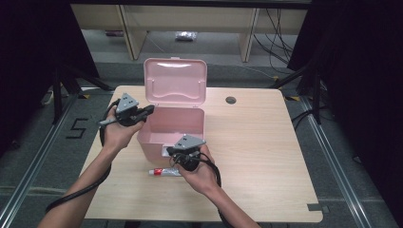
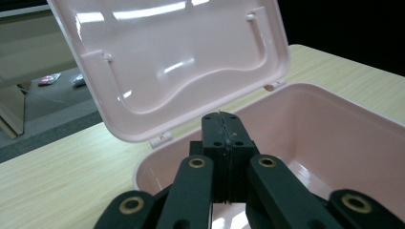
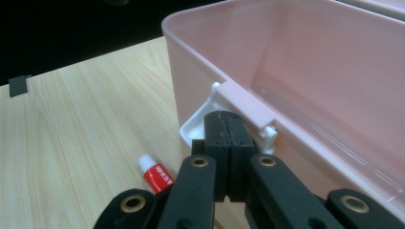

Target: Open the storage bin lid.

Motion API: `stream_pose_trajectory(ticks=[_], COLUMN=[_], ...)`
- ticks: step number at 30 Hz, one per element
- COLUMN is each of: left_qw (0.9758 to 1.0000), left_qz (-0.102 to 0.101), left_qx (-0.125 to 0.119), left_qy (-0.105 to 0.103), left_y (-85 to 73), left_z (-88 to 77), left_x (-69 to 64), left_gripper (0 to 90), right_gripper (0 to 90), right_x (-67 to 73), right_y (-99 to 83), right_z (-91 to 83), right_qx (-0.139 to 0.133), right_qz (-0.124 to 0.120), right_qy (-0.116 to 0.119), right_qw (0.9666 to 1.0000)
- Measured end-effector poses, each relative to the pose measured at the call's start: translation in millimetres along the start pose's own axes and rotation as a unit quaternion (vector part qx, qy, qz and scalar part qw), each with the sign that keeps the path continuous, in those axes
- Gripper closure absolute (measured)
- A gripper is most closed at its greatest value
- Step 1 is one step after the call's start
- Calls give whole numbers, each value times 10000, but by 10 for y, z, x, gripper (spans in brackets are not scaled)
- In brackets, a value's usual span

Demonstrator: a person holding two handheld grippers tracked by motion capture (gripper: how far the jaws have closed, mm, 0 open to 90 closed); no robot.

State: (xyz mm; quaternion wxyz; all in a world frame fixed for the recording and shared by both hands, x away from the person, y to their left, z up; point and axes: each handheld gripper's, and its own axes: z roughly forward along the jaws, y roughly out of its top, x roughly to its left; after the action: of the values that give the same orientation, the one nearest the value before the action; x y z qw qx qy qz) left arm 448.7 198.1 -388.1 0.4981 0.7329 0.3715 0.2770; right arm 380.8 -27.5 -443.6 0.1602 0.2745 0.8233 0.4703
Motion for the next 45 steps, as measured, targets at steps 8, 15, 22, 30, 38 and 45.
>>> stream_pose_trajectory(ticks=[8,15,22,30,38,45], left_qw=[9998,9988,9965,9946,9937,9939], left_qz=[-45,73,214,324,441,437], left_qx=[-118,-112,-127,-124,-216,-186], left_qy=[-154,-463,-800,-979,-1012,-997], left_y=[-190,-366,-531,-604,-602,-635], left_z=[-313,-530,-668,-715,-721,-755], left_x=[-53,-184,-350,-428,-434,-424], left_gripper=[880,872,844,812,808,805], right_gripper=[900,900,900,900,900,900], right_x=[4,-4,-4,-5,-20,-27], right_y=[0,2,4,-1,11,14], right_z=[-3,-17,-22,-19,-47,-45], right_qx=[16,22,29,-42,27,55], right_qz=[21,7,6,34,-18,-96], right_qy=[4,-8,-22,-80,-60,-76], right_qw=[10000,10000,10000,10000,10000,9999])
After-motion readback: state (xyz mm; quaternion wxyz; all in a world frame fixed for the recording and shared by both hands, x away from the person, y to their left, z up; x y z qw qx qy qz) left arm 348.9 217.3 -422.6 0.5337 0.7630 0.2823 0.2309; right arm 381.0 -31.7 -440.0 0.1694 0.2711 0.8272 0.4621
